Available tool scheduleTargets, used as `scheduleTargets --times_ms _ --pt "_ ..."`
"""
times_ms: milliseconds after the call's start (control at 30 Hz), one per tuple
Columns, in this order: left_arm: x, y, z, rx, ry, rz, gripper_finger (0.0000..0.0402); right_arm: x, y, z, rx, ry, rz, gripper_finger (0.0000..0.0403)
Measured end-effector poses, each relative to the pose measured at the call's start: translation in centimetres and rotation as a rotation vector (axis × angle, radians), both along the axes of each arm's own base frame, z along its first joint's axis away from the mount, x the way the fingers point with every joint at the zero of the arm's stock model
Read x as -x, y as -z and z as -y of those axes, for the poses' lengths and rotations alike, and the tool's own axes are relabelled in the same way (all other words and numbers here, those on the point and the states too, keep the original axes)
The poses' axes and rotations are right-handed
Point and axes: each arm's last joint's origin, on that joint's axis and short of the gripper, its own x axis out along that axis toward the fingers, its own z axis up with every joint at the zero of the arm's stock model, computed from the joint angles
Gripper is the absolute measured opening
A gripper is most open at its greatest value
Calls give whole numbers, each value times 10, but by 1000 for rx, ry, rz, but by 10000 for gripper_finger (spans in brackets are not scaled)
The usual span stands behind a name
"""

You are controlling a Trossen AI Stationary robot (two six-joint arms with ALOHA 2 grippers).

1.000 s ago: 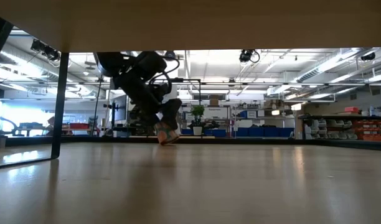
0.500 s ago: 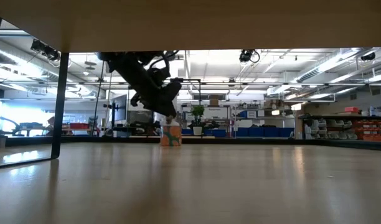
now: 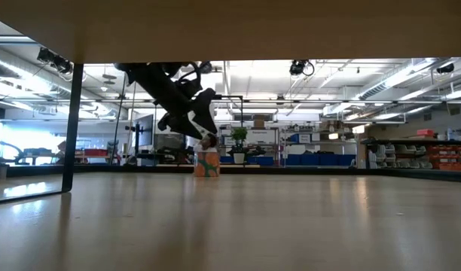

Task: Pick and place cans onto a shelf
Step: Put the canned oranges on the shelf

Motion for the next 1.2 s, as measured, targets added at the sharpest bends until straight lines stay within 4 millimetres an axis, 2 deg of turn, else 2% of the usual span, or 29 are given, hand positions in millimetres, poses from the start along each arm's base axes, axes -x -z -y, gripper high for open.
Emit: scheduleTargets --times_ms 167,267,333,533,967,1100,1200 --pt "-2 7 -2 7 -1 -13 348 1 1 -4 -14 17 2 346" --pt "-5 12 -3 1 -4 -7 385 1 1 -5 -8 19 3 346" --pt "-7 18 -4 -3 -6 -4 396 1 0 -5 -8 19 5 346" --pt "-11 30 -9 -25 -83 -6 394 0 0 -5 -8 20 12 346" --pt "-19 59 -10 -40 -66 -50 389 -1 -1 -5 -8 21 29 346" --pt "-22 56 -7 -106 -24 -76 364 -1 -2 -5 -8 21 37 346" --pt "-23 56 -6 -137 9 -104 329 -2 -3 -4 13 44 47 346"
